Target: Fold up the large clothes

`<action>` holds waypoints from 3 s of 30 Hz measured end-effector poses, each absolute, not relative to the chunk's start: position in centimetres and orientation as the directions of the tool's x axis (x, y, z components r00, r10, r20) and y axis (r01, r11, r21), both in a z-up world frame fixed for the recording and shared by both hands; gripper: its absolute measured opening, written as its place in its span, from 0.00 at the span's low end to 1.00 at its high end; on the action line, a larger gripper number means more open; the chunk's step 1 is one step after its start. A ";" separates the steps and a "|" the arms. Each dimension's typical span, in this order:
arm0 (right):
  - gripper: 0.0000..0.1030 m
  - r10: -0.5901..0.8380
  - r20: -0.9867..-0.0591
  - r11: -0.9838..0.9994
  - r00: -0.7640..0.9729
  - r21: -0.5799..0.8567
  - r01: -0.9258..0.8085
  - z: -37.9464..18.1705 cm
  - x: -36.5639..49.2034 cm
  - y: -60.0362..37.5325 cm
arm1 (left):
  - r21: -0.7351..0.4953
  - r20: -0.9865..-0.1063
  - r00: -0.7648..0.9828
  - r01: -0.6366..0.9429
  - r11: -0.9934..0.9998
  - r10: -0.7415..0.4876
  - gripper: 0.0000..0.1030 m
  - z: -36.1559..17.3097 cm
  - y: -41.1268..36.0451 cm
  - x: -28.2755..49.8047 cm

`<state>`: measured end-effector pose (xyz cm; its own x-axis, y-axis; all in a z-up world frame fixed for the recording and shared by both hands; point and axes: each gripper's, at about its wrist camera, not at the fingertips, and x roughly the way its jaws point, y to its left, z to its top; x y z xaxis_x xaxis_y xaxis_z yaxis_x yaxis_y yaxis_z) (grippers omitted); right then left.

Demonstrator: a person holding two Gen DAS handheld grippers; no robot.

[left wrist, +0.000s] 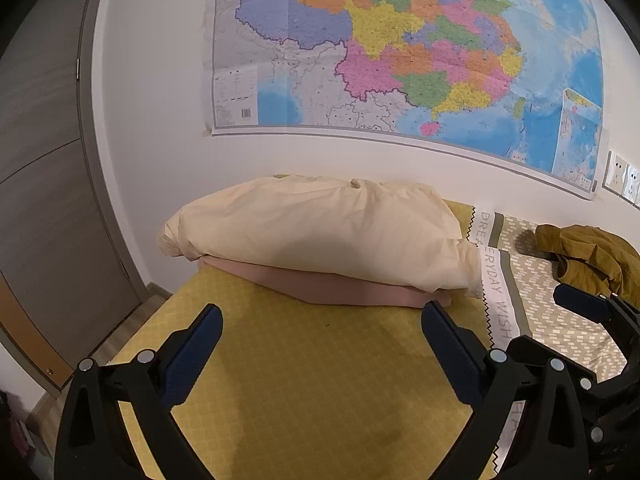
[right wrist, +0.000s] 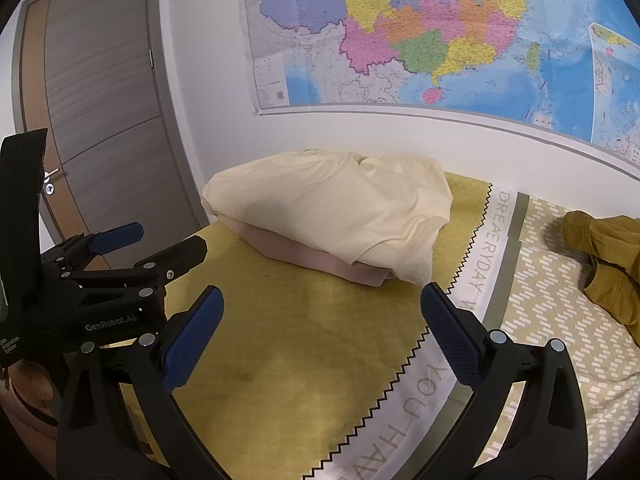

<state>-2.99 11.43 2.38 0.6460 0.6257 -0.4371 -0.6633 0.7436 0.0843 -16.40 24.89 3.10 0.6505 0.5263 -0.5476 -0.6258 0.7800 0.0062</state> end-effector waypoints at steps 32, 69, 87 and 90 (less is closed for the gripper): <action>0.94 0.630 -0.454 0.739 0.630 0.102 -0.666 2.1 -3.0 12.1 | 0.010 -0.547 0.649 -0.627 0.779 0.529 0.93 3.0 24.9 -16.7; 0.94 0.622 -0.466 0.748 0.629 0.114 -0.654 1.9 -2.9 12.1 | 0.016 -0.556 0.643 -0.626 0.780 0.527 0.93 2.9 25.0 -16.7; 0.94 0.617 -0.472 0.751 0.630 0.113 -0.650 1.9 -2.8 12.2 | 0.021 -0.553 0.641 -0.628 0.778 0.533 0.93 2.6 25.0 -16.9; 0.94 0.615 -0.474 0.752 0.629 0.114 -0.649 1.9 -2.8 12.3 | 0.023 -0.551 0.642 -0.627 0.779 0.533 0.93 2.6 25.1 -16.9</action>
